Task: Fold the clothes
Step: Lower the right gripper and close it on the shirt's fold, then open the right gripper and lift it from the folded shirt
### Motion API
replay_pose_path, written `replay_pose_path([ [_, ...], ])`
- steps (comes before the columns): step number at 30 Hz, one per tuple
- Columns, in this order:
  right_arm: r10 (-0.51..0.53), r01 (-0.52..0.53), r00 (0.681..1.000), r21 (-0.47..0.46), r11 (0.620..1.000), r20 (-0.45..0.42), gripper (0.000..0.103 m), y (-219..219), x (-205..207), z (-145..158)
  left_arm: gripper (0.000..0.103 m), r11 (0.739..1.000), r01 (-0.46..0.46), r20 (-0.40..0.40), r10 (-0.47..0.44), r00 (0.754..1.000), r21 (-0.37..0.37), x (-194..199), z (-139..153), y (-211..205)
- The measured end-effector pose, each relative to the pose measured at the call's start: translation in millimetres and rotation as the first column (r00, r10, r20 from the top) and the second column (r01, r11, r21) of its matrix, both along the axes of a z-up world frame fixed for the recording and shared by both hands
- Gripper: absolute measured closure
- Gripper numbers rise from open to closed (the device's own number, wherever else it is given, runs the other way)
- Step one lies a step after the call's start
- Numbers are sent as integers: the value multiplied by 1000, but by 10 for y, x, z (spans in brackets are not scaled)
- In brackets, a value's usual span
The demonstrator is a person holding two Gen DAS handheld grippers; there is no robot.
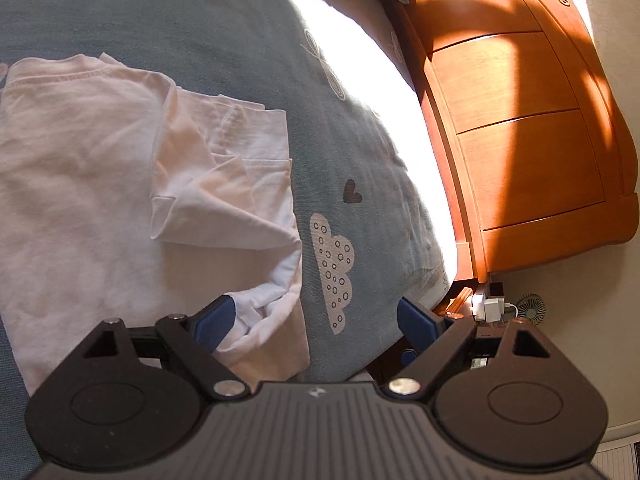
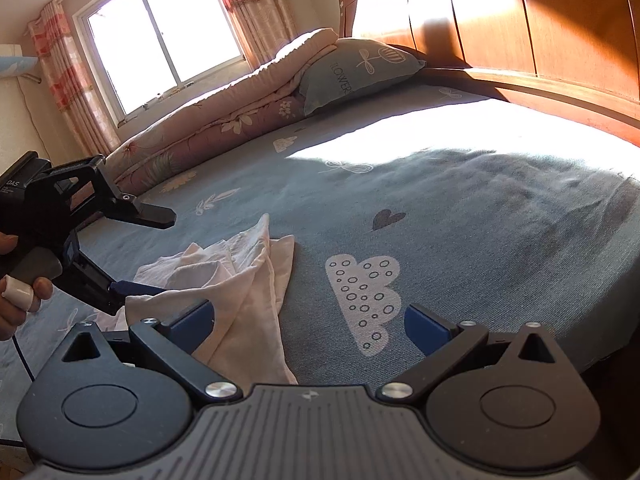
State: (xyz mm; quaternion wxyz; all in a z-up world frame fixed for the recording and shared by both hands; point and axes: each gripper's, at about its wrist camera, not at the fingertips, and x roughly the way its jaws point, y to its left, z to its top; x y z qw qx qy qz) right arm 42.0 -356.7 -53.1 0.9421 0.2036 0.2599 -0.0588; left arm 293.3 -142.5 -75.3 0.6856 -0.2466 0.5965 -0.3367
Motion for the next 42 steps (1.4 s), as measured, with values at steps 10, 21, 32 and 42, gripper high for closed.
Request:
replay_pose_path([
  [10, 1, -1, 1000, -44, 999, 0, 0, 47, -93, 96, 15, 977, 57, -144, -88, 986, -206, -159, -442, -526],
  [21, 48, -48, 999, 15, 999, -11, 0, -8, -107, 53, 15, 987, 146, 232, -157, 960, 63, -334, 139, -22],
  [32, 360, -329, 931, 272, 904, -69, 10, 288, 383, -346, 15, 819, 113, 574, -485, 660, 562, -1499, 188, 445],
  [42, 281, -253, 951, 193, 948, -129, 89, 244, 577, -391, 16, 780, 96, 564, -526, 637, 618, -1692, -84, 434],
])
